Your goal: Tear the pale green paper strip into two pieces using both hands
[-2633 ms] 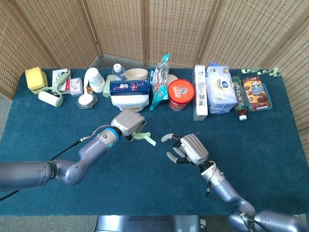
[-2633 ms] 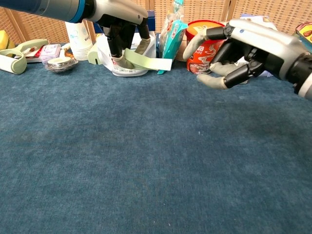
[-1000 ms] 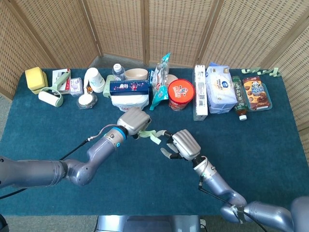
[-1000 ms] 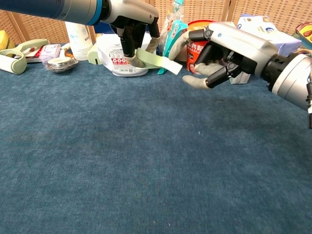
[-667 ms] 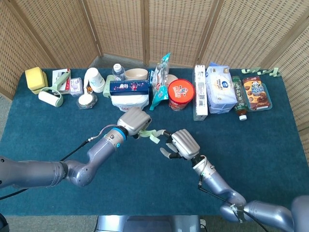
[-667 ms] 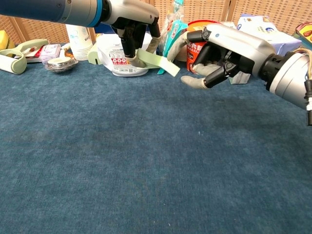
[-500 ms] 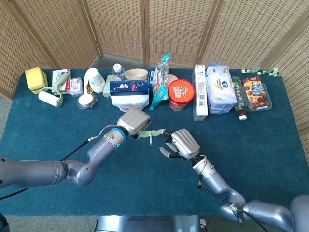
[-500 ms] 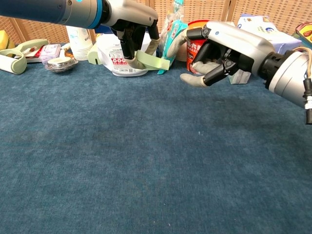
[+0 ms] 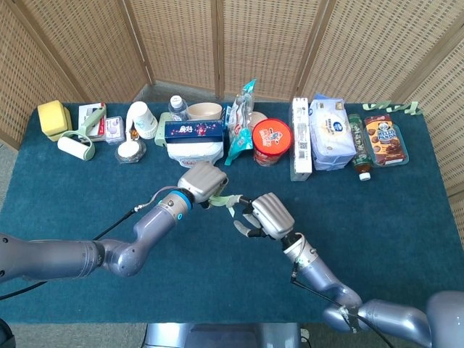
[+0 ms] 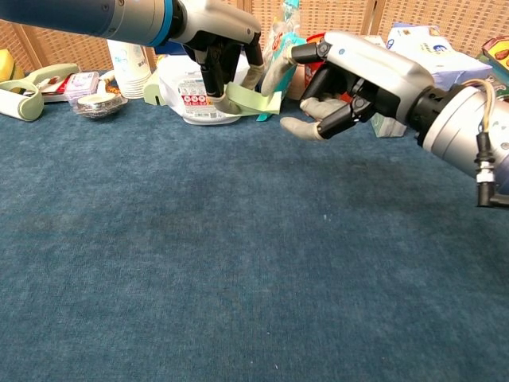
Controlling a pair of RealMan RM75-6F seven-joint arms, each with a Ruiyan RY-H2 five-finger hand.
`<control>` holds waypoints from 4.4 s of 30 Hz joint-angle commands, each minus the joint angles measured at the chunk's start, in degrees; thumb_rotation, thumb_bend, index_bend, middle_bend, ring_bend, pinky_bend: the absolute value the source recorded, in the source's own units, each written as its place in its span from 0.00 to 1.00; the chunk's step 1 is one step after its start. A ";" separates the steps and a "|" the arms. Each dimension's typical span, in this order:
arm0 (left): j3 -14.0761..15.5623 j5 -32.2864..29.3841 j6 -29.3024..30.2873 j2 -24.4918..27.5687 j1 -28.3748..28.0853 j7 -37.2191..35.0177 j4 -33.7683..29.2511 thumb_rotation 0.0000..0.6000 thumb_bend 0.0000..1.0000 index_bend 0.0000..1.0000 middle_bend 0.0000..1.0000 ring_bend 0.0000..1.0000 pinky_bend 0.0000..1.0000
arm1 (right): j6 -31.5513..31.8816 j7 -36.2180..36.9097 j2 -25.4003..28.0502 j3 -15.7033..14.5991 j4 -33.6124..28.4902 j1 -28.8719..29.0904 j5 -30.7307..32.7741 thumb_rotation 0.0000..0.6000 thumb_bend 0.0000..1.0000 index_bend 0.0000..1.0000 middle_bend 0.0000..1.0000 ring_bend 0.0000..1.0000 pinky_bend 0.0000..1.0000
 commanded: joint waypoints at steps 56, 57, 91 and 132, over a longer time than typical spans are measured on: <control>2.66 -5.61 -5.29 1.76 -4.26 -2.31 -0.05 1.00 0.37 0.58 1.00 1.00 1.00 | 6.64 3.84 -3.79 -2.33 13.82 2.35 -6.20 1.00 0.39 0.41 1.00 0.94 0.82; 2.69 -5.59 -5.31 1.80 -4.27 -2.37 -0.08 1.00 0.37 0.58 1.00 1.00 1.00 | 6.71 3.83 -3.79 -2.36 13.92 2.34 -6.22 1.00 0.39 0.41 1.00 0.94 0.82; 3.99 -7.57 -7.31 1.54 -7.49 -3.93 1.94 1.00 0.37 0.58 1.00 1.00 1.00 | 10.21 3.59 -4.82 -3.05 15.66 2.84 -8.45 1.00 0.39 0.39 1.00 0.94 0.81; 5.74 -5.46 -8.10 2.55 -7.78 -6.05 1.01 1.00 0.37 0.58 1.00 1.00 1.00 | 7.21 1.20 -4.08 -3.45 14.46 5.02 -8.24 1.00 0.39 0.47 1.00 0.94 0.81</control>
